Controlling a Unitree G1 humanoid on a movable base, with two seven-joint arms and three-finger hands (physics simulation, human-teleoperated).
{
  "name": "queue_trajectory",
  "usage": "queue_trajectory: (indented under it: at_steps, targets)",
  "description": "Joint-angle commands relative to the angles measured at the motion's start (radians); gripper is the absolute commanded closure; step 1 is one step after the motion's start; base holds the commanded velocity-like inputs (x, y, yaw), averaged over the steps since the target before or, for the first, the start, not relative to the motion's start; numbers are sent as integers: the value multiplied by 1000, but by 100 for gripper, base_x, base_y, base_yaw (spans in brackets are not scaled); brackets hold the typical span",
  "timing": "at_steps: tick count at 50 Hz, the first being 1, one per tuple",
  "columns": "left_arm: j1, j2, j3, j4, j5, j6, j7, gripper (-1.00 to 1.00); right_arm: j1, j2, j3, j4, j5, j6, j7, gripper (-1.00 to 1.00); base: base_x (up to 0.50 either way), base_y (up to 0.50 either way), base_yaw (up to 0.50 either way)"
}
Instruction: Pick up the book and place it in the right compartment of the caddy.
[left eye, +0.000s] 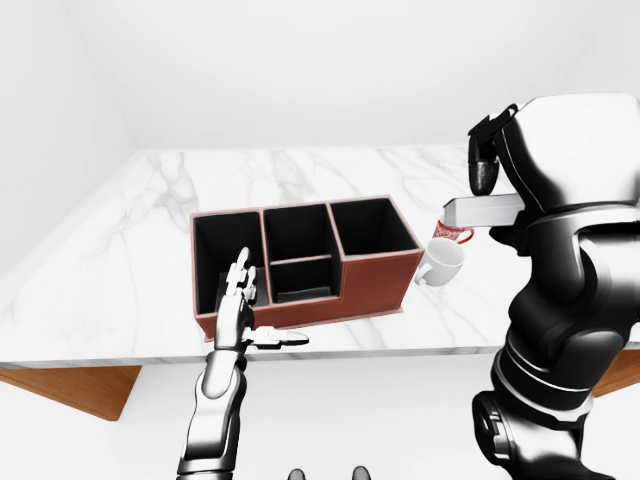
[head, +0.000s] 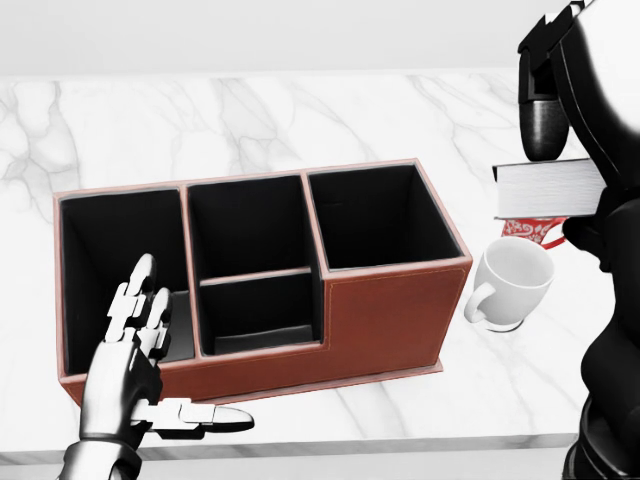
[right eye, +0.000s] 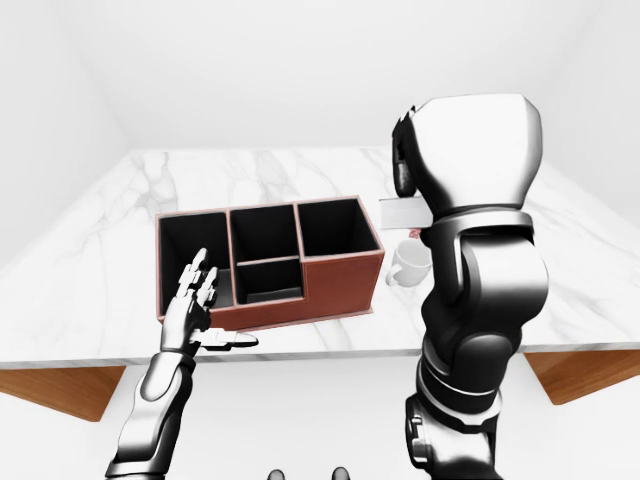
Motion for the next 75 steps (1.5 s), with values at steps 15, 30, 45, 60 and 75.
queue_trajectory:
  at_steps: [15, 30, 45, 60, 75]
  targets:
    - [1, 1, 2, -2, -1, 4, -2, -100, -198, 63, 89, 261, 43, 0, 0, 100, 0, 0, 0]
    - [1, 1, 2, -6, -2, 7, -1, -100, -259, 80, 115, 384, 95, 0, 0, 100, 0, 0, 0]
    - [1, 1, 2, -2, -3, 1, -3, -100, -311, 97, 130, 485, 128, 0, 0, 100, 0, 0, 0]
    - [-2, 1, 4, 1, -6, 0, -3, -100, -368, 86, 135, 686, 238, 0, -110, 100, 0, 0, 0]
    - [1, 1, 4, -12, -8, 8, -2, -100, -422, 92, 148, 845, 314, 0, -226, 100, 0, 0, 0]
